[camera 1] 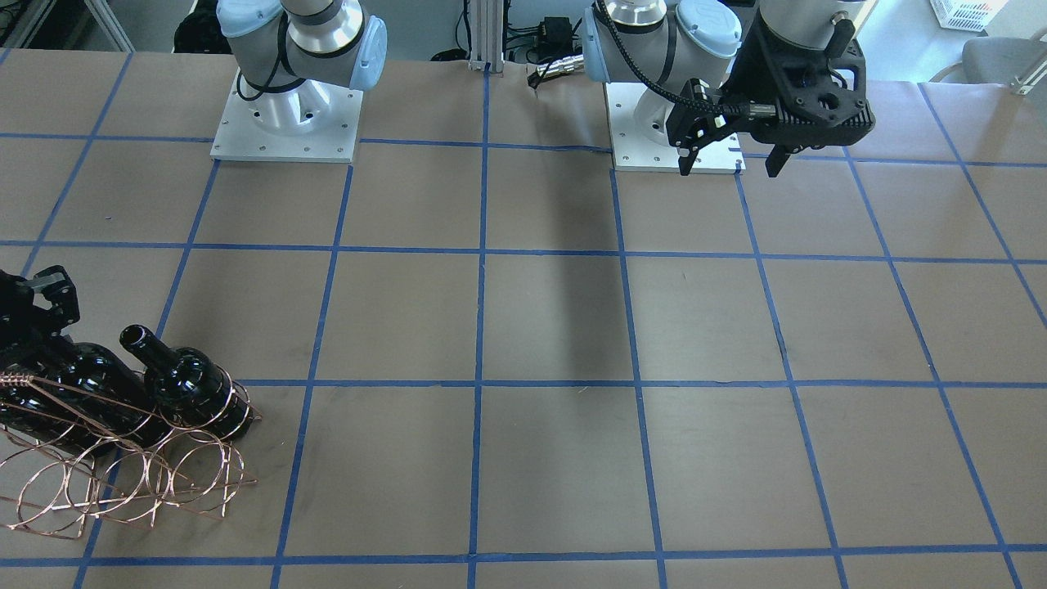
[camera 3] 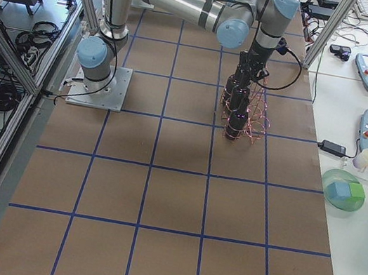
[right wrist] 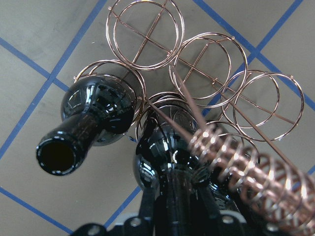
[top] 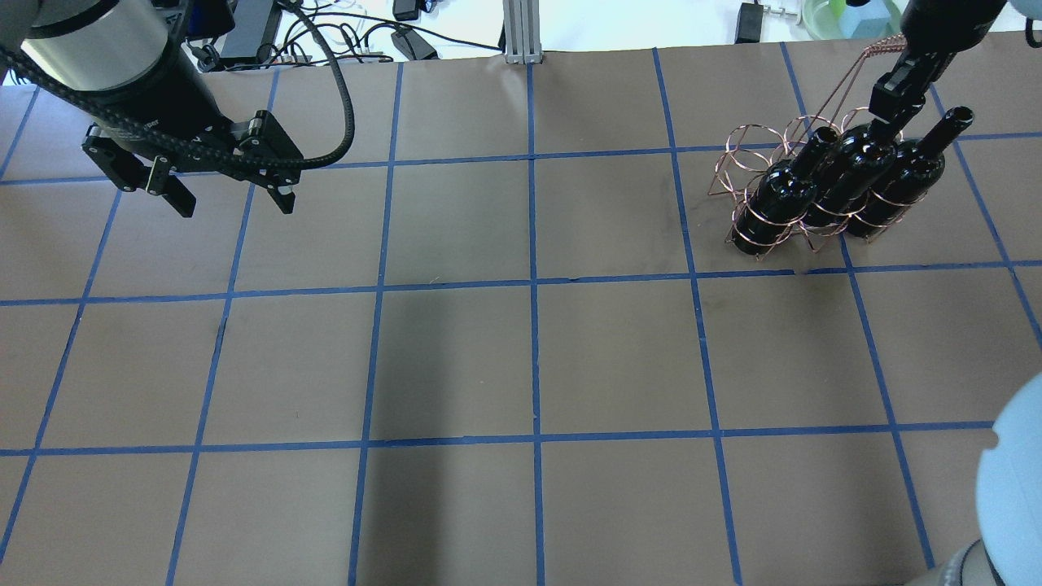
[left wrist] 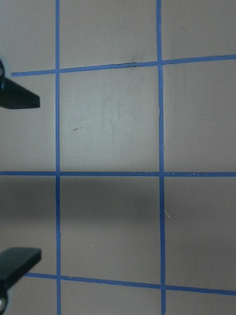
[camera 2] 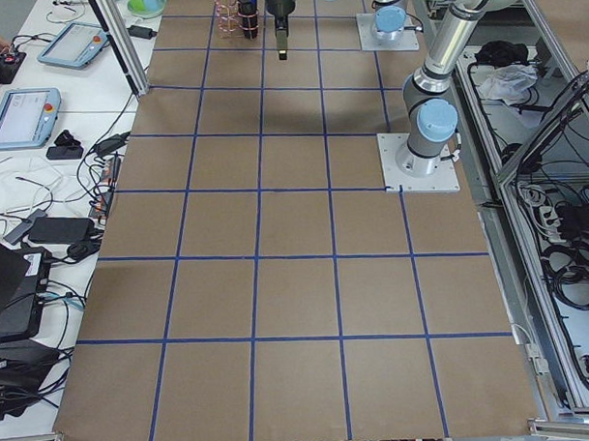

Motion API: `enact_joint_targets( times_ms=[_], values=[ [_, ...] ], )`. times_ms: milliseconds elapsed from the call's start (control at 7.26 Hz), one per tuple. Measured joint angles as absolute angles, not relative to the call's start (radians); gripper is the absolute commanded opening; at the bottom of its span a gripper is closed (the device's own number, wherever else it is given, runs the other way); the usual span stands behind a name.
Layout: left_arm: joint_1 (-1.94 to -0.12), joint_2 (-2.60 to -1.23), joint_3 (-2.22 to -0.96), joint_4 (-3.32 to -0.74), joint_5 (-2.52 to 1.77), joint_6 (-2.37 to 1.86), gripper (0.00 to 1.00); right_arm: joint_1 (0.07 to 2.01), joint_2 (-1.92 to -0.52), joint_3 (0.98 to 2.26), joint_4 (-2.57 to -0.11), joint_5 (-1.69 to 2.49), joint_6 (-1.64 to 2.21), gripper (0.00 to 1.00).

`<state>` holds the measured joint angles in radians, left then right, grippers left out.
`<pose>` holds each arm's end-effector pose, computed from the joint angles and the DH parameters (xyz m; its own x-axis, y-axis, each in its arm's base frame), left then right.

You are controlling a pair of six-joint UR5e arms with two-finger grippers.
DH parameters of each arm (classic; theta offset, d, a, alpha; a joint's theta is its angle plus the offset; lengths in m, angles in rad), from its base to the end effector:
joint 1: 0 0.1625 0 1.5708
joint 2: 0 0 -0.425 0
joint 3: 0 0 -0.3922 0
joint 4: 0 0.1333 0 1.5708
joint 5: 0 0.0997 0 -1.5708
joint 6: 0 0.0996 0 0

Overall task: Place wine into wine basket
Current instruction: 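Slide the bottle into the empty rack ring beside the other bottles, then open the right gripper and raise it away from the rack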

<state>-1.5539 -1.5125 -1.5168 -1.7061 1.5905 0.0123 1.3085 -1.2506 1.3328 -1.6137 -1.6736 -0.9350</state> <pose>-0.1235 -0.4645 0.5289 -0.9998 -0.0041 -0.0194 -0.0046 0.9997 0.0233 -0.0420 -0.6311 0.4308 -0.7796 -0.6256 0.0293 -0.6200 0.7775 0.1058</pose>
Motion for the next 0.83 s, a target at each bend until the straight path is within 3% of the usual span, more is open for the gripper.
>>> enact_joint_targets(
  times_ms=[276, 413, 827],
  values=[
    [-1.554, -1.512, -1.517, -1.707, 1.591, 0.011, 1.0, 1.309, -1.252, 1.333, -1.612, -1.675, -0.933, 0.82],
    [-1.554, -1.511, -1.517, -1.707, 1.591, 0.011, 1.0, 1.309, -1.255, 1.332, -1.611, -1.674, -0.931, 0.88],
    [-1.554, -1.504, -1.53, -1.706, 1.59, 0.012, 1.0, 1.31, -1.347, 1.332, -1.576, -1.68, -0.896, 0.9]
  ],
)
